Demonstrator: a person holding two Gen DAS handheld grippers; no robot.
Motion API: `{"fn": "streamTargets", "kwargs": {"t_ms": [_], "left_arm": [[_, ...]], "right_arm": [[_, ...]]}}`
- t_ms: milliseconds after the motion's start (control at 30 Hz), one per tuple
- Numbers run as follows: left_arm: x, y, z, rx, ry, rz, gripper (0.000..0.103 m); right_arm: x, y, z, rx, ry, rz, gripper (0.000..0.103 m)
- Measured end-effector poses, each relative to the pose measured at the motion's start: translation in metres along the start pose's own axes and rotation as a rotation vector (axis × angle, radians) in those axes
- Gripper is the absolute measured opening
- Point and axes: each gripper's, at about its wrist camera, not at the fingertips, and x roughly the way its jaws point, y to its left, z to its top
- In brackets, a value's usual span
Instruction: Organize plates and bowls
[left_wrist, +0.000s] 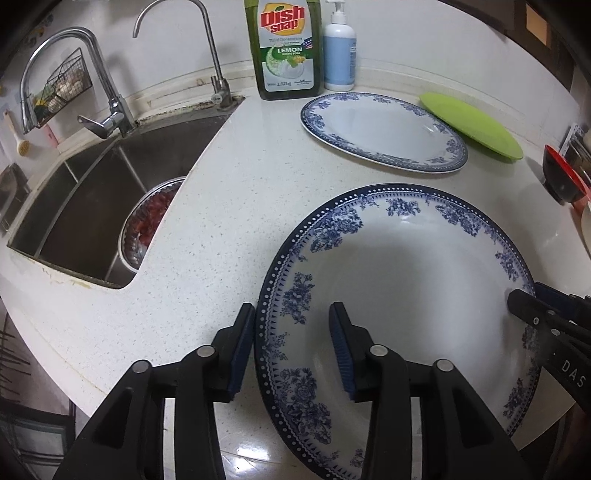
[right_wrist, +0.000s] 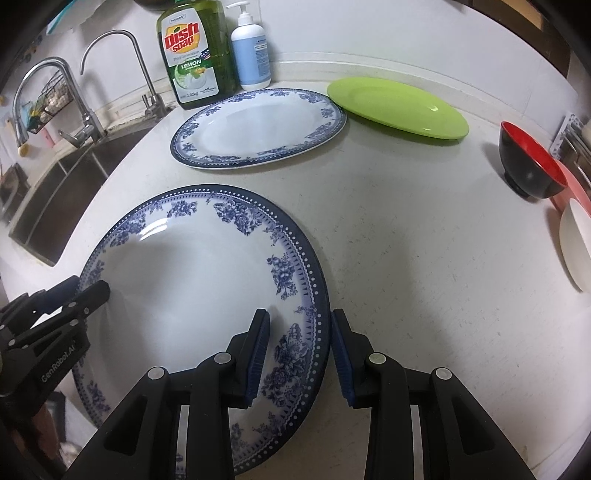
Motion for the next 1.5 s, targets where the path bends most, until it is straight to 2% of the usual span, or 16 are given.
{"fn": "streamTargets", "kwargs": {"t_ms": [100,167,233,333,567,700,800,933,1200,1433,1500], "left_arm": [[-0.002,-0.001,0.002,0.010,-0.001,-0.007,0.051],[-0.007,0.000,0.004,0.008,-0.020,0.001,0.064],[-0.015,0.001,0.010,0.003,-0.053,0.005,0.070],[-0.025,0.002,0.022,0.011,-0.094,0.004,0.081],[-0.033,0.006,0.063,0.038,-0.181,-0.006,0.095],[-0.029,0.006,0.092,0.071,-0.205,-0.020,0.097],[-0.021,0.008,0.111,0.077,-0.205,-0.030,0.097],[-0.005,0.008,0.133,0.093,-0.206,-0.004,0.098],[0.038,0.004,0.171,0.129,-0.152,-0.013,0.098],[0.078,-0.002,0.193,0.139,-0.075,-0.064,0.097],[0.090,-0.004,0.199,0.145,-0.049,-0.080,0.093]], "right_arm": [[0.000,-0.003,0.002,0.016,0.001,0.008,0.035],[-0.003,-0.007,0.005,0.033,-0.010,-0.003,0.036],[-0.007,-0.010,0.009,0.049,-0.026,-0.008,0.037],[-0.015,-0.011,0.020,0.052,-0.067,-0.008,0.047],[-0.024,-0.014,0.059,0.051,-0.168,-0.028,0.058],[-0.024,-0.016,0.083,0.049,-0.208,-0.032,0.067],[-0.016,-0.015,0.102,0.046,-0.218,-0.035,0.069],[0.001,-0.016,0.122,0.055,-0.222,-0.044,0.069],[0.042,-0.019,0.148,0.049,-0.184,-0.069,0.069],[0.073,-0.024,0.165,0.091,-0.138,-0.064,0.069],[0.084,-0.028,0.168,0.109,-0.122,-0.059,0.068]]}}
